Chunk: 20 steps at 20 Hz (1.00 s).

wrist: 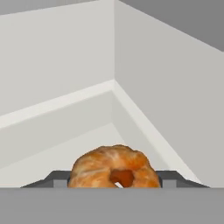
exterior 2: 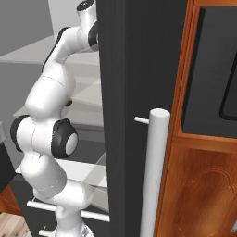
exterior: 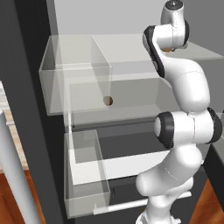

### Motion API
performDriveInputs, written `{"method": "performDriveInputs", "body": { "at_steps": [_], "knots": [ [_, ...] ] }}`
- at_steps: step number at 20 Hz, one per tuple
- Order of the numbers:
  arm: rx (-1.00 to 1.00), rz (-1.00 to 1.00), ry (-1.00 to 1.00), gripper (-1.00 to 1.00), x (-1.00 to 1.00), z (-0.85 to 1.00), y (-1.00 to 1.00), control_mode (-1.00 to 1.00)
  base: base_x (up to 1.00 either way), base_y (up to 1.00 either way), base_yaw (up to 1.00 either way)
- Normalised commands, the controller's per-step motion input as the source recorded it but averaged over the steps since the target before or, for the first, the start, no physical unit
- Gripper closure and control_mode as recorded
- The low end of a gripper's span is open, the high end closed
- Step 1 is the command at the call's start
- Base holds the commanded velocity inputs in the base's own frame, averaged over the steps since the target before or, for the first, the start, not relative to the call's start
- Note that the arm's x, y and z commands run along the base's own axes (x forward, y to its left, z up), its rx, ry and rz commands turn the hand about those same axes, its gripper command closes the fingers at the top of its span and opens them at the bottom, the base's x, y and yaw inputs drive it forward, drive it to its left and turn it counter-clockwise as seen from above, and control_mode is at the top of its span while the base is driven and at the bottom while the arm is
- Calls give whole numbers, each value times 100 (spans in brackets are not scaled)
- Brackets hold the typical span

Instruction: Retrieve the tangerine and kiwi from the fridge and place them into the bowl on the dining table.

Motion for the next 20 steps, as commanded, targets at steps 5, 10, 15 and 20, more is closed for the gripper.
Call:
{"method": "performDriveInputs", "body": {
  "at_steps": [5,10,15,20],
  "knots": [
    [0,5,0,100,-51,-1,11,-100,0,0,0],
    [0,17,1,100,-100,-8,50,-100,0,0,0],
    [0,22,1,100,-100,-25,46,-100,0,0,0],
    [0,19,1,100,-100,-26,35,-100,0,0,0]
  ]
}}
